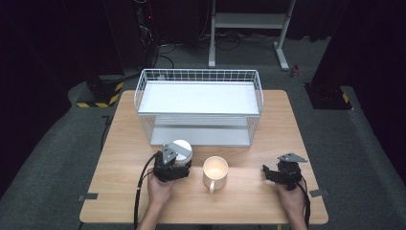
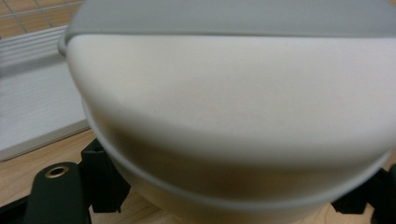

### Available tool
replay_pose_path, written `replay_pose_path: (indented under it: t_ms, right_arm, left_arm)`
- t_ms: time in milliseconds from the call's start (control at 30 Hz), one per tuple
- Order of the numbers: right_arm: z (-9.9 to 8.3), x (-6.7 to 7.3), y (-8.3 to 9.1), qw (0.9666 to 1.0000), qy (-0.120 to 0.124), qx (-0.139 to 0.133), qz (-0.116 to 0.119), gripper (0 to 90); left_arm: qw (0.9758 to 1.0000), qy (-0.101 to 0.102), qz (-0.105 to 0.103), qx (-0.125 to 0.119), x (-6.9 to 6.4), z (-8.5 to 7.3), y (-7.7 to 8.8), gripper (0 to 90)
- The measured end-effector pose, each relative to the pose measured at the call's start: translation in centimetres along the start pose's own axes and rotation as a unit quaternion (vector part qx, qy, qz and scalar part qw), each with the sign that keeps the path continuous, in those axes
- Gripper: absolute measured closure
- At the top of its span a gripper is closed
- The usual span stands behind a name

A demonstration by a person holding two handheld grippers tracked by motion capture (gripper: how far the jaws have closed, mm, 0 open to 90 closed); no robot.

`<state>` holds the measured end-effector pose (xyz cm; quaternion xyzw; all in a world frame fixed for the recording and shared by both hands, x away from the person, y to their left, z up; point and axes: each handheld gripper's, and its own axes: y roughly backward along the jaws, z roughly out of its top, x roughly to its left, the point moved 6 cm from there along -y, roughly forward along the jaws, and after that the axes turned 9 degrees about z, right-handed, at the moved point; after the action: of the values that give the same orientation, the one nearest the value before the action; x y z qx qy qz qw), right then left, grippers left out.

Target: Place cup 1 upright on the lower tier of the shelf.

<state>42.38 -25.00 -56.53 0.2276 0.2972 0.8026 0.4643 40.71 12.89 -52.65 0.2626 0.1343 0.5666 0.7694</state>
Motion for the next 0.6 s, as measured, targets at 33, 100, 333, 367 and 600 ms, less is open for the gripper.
replay_pose_path:
  t_ms: [33,100,333,367,600]
  right_arm:
    - [0.0,0.0,0.0,1.0,0.0,0.0,0.0,22.6]
    - [0.0,-0.01,0.0,1.0,0.0,0.0,0.0,22.5]
    - [0.0,0.0,0.0,1.0,0.0,0.0,0.0,22.6]
    - [0.0,-0.01,0.0,1.0,0.0,0.0,0.0,22.5]
    - [0.0,-0.01,0.0,1.0,0.0,0.0,0.0,22.6]
  left_arm:
    - [1.0,0.001,0.001,0.0,0.01,0.12,0.03,19.0]
    - [1.0,0.0,0.001,-0.001,0.06,0.3,0.02,19.0]
    - [0.9999,0.007,-0.008,0.0,0.18,0.66,-0.04,19.0]
    - [0.9999,0.009,-0.009,0.002,0.2,0.64,-0.07,19.0]
    - [0.9997,0.024,-0.006,0.002,0.71,0.72,-0.18,19.1]
